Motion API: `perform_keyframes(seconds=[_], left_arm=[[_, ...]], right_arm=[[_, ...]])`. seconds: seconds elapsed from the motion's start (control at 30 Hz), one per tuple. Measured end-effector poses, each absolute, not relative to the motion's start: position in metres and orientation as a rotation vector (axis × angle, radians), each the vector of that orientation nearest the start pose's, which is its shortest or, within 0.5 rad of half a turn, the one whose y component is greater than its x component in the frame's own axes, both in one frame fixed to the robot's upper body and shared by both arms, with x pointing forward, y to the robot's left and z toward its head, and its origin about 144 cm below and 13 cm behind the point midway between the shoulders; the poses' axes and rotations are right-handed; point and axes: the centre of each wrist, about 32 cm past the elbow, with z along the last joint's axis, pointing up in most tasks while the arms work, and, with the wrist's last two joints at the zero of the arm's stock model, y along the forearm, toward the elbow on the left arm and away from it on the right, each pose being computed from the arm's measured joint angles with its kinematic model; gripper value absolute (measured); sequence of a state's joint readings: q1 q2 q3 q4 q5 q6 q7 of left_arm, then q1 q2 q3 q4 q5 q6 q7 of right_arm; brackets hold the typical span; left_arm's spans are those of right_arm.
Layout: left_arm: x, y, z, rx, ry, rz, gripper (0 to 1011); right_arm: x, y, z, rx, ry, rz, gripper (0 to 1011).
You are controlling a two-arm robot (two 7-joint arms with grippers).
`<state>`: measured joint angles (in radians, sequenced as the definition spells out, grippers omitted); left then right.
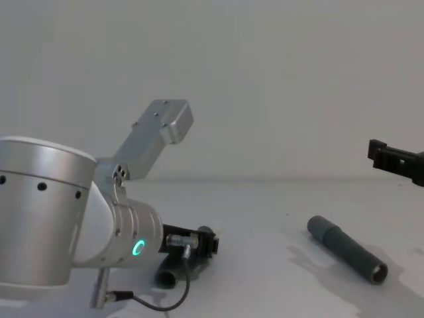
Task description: Use both hands to pick up one end of the pipe from the table, align the ends, and insert them.
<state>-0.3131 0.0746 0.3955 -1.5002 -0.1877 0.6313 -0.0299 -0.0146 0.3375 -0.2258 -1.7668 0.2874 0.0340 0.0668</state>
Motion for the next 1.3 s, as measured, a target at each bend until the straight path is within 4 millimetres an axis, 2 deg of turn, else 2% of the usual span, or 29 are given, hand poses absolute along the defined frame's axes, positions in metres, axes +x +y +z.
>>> perform_keyframes(seconds=[0.33,0.57,1.0,1.3], left_arm=[[0.531,0.141,1.217,0.345,0.218,1.069,358],[0.545,0.167,1.219,0.289,0.164,1.005,358],[0.561,0.207,1.22,0.205,0.09,0.879,357],[0.572,0.226,1.227,0.189,0.041,0.765,357]], right_arm=[[0.443,-0.237,1.189,0.026,-0.075,-1.23,1002],[0.443,-0.237,1.189,0.026,-0.075,-1.229,1002],[0.443,-0.237,1.189,0.026,-0.075,-1.23,1002],[0.443,-0.237,1.189,0.026,-0.075,-1.23,1002]])
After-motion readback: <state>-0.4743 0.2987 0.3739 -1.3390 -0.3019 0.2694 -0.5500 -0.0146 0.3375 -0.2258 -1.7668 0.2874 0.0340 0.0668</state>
